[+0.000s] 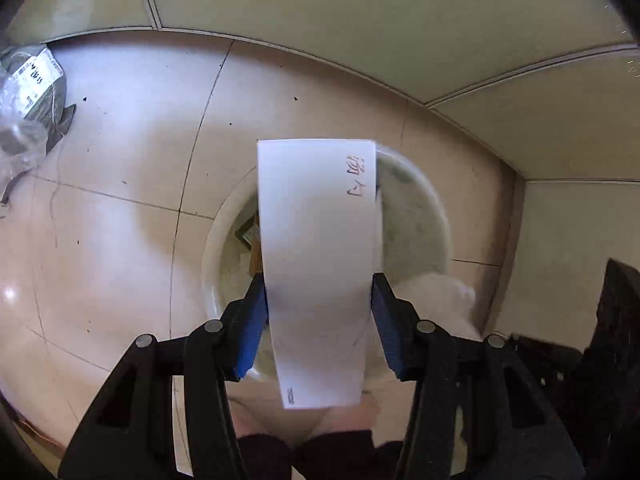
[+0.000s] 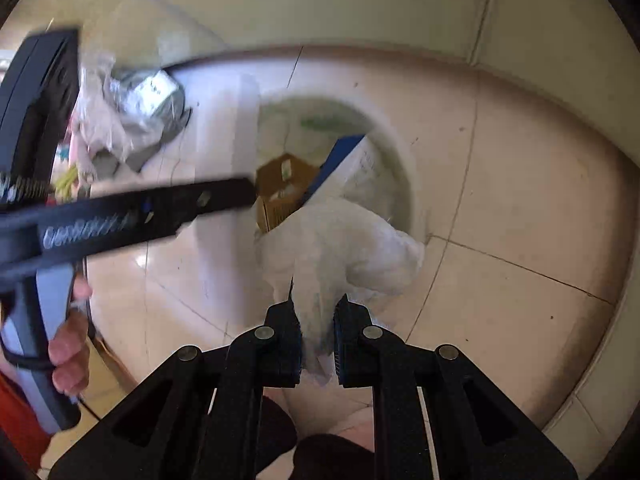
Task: Collect trash
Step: 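Carry the white box and tissue over the bin and release both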
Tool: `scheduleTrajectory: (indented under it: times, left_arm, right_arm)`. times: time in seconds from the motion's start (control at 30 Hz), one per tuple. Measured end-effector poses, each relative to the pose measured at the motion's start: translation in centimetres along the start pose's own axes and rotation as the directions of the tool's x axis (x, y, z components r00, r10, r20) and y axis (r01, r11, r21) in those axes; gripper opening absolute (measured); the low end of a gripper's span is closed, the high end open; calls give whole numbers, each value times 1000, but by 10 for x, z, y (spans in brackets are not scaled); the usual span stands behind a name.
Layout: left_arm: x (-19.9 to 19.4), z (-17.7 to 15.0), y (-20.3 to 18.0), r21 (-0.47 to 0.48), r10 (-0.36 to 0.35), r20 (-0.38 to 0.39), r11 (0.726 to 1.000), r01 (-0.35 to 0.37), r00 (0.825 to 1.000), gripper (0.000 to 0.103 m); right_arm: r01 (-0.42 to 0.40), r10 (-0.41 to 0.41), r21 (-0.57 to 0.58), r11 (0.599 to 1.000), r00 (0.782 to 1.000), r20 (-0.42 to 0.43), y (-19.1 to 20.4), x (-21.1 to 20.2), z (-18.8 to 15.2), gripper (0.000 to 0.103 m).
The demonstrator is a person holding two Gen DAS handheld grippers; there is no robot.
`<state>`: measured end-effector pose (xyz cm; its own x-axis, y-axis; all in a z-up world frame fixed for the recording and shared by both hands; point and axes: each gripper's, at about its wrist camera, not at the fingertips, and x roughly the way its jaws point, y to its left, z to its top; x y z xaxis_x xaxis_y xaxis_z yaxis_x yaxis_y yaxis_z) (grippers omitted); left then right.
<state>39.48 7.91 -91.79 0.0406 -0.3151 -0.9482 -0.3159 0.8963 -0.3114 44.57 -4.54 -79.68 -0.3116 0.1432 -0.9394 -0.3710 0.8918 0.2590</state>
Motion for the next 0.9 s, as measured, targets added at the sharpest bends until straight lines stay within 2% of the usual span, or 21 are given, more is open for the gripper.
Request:
scheduleTrajectory:
  times: [0.13,0.23,0.27,0.3,0.33,0.5,0.63,0.7,0.8,0.9]
  left_arm:
    - [10,2,0,-2,8,-2,1000,-8,1000,51]
    - [7,0,4,-7,19,-4,1000,-19,1000,51]
    - [5,-1,5,-11,13,-6,1000,-13,1000,51]
    - [2,-2,5,-14,5,-10,1000,-5,1000,51]
    - [1,-1,2,-15,0,-13,1000,0,1000,51]
    - [-38,-7,-7,14,54,14,998,-54,998,51]
    - [-99,-17,-23,12,84,57,996,-84,995,51]
    - [-149,-24,-35,21,93,100,995,-96,991,51]
    - [-227,-36,-63,52,116,174,991,-126,978,51]
    - [-330,-57,-99,83,108,277,987,-136,955,51]
  right_arm:
    - [-6,6,7,1000,1000,-24,2,15,-2,12]
    - [-13,14,45,999,1000,-24,2,19,0,18]
    - [-26,28,63,998,999,-34,2,19,0,23]
    - [-36,40,80,996,998,-45,1,19,0,36]
    - [-35,39,93,995,998,-48,1,19,0,44]
    - [3,0,89,996,999,-34,4,-8,-3,45]
    - [24,-25,80,997,1000,11,16,-62,-4,46]
    - [22,-27,79,997,998,55,26,-109,-6,45]
    - [27,-37,68,997,988,147,47,-195,-10,45]
    - [36,-50,56,998,963,264,78,-296,-15,45]
